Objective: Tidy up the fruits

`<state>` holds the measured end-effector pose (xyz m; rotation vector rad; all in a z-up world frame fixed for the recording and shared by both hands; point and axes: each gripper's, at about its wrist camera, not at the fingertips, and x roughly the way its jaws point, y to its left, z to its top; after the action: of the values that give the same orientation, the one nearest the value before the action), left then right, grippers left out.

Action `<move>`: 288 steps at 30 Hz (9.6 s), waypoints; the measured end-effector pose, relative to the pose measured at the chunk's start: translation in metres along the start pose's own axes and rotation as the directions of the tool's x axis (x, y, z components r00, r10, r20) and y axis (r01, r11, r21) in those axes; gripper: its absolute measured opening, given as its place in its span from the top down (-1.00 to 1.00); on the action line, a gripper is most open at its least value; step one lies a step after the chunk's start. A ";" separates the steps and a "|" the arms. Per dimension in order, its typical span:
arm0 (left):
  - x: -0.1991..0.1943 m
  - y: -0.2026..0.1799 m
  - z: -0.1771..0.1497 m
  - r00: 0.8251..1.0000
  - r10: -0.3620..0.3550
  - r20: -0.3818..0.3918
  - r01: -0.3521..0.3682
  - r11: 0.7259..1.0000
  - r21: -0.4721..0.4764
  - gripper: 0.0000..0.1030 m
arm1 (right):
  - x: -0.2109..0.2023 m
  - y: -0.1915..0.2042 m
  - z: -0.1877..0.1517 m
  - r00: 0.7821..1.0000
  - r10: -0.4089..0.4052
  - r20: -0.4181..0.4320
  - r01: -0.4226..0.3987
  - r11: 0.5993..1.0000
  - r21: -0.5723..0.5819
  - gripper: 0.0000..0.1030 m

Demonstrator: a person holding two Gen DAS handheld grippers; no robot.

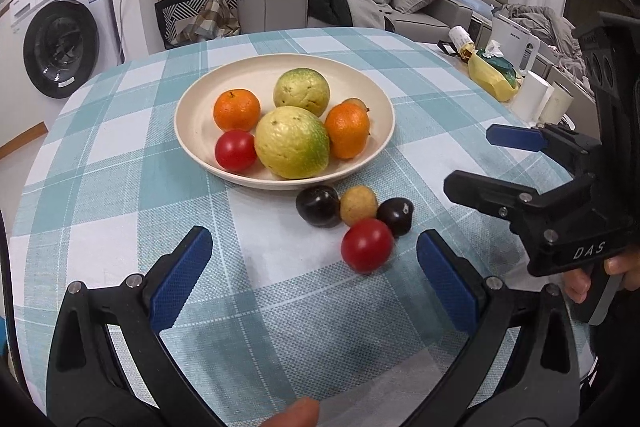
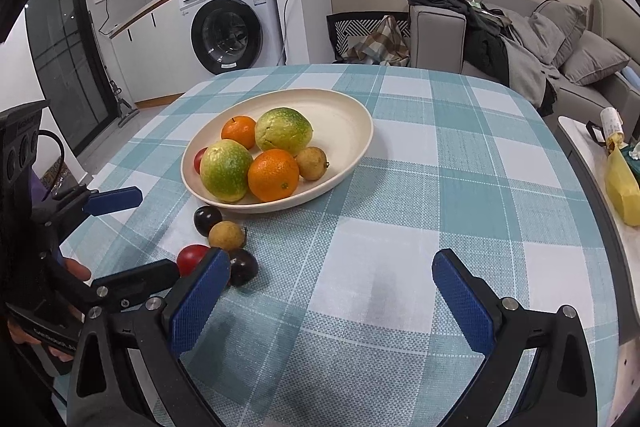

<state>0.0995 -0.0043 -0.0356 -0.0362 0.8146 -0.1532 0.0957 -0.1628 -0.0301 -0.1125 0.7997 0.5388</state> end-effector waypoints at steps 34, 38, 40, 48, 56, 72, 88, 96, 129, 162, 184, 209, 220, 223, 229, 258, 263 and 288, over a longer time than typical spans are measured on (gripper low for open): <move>-0.003 -0.001 -0.003 0.988 -0.154 -0.004 0.154 0.988 0.020 0.49 | 0.006 0.000 -0.002 0.999 0.030 -0.030 -0.030 0.999 0.011 -1.00; -0.011 0.010 -0.001 0.989 -0.143 0.022 0.143 0.990 -0.006 0.49 | 0.013 0.004 -0.006 0.990 0.107 -0.097 -0.106 0.994 0.017 -0.99; -0.014 0.014 0.001 0.991 -0.133 0.033 0.134 0.991 -0.014 0.49 | 0.018 0.010 -0.009 0.984 0.128 -0.122 -0.129 0.992 0.001 -0.93; -0.027 0.027 0.005 0.990 -0.112 0.085 0.115 0.993 -0.034 0.49 | 0.021 0.034 -0.014 0.973 0.175 -0.150 -0.188 0.980 -0.070 -0.48; -0.030 0.038 0.005 0.990 -0.100 0.102 0.107 0.992 -0.069 0.49 | 0.027 0.048 -0.010 0.974 0.165 -0.156 -0.182 0.978 -0.100 -0.09; -0.029 0.047 0.008 0.990 -0.084 0.112 0.096 0.991 -0.098 0.49 | 0.028 0.057 -0.007 0.982 0.119 -0.149 -0.144 0.974 -0.174 0.48; -0.030 0.060 0.021 0.988 -0.049 0.147 0.065 0.992 -0.111 0.49 | -0.012 0.039 0.018 0.994 0.105 0.027 -0.102 0.989 -0.105 0.48; -0.029 0.069 0.028 0.987 -0.026 0.157 0.045 0.992 -0.118 0.49 | -0.016 0.033 0.033 0.993 0.095 0.065 -0.089 0.992 -0.086 0.48; -0.049 0.023 -0.073 0.987 -0.136 -0.087 0.139 0.990 0.020 0.39 | -0.023 0.026 0.015 0.994 0.093 0.064 -0.089 0.994 -0.057 0.48; -0.030 0.029 -0.053 0.986 -0.145 -0.081 0.144 0.989 -0.017 0.45 | -0.017 0.011 0.014 0.994 0.091 0.057 -0.089 0.995 -0.039 0.48; -0.029 0.075 0.011 0.995 -0.052 0.084 0.063 0.990 -0.128 0.45 | -0.012 0.017 0.030 0.991 0.105 0.084 -0.100 0.993 -0.059 0.48; 0.029 0.092 0.068 0.993 0.048 0.110 -0.035 0.992 -0.119 0.45 | 0.023 0.003 0.071 0.988 0.112 0.110 -0.109 0.994 -0.032 0.48; 0.049 0.102 0.070 0.993 0.068 0.099 -0.056 0.991 -0.122 0.45 | 0.048 -0.008 0.070 0.990 0.110 0.083 -0.110 0.994 -0.002 0.48; 0.053 0.104 0.070 0.993 0.069 0.095 -0.057 0.990 -0.128 0.45 | 0.054 -0.007 0.070 0.991 0.112 0.073 -0.112 0.994 0.001 0.48; 0.057 0.106 0.072 0.994 0.060 0.095 -0.047 0.989 -0.137 0.45 | 0.061 -0.008 0.071 0.992 0.105 0.064 -0.106 0.994 0.007 0.48; 0.065 0.105 0.077 0.995 0.048 0.085 -0.036 0.990 -0.134 0.45 | 0.070 -0.014 0.071 0.996 0.079 0.050 -0.080 0.996 0.026 0.48; 0.063 0.105 0.075 0.994 0.052 0.091 -0.040 0.990 -0.136 0.45 | 0.069 -0.014 0.070 0.996 0.072 0.051 -0.074 0.997 0.026 0.40; 0.008 0.091 0.047 0.981 0.107 0.162 -0.084 0.986 -0.144 -0.99 | 0.045 -0.006 0.058 0.996 0.039 0.086 -0.038 0.999 -0.018 -0.98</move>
<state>0.1500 0.0828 -0.0170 -0.1371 0.6541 -0.0028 0.1618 -0.1323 -0.0223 -0.0886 0.7146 0.5830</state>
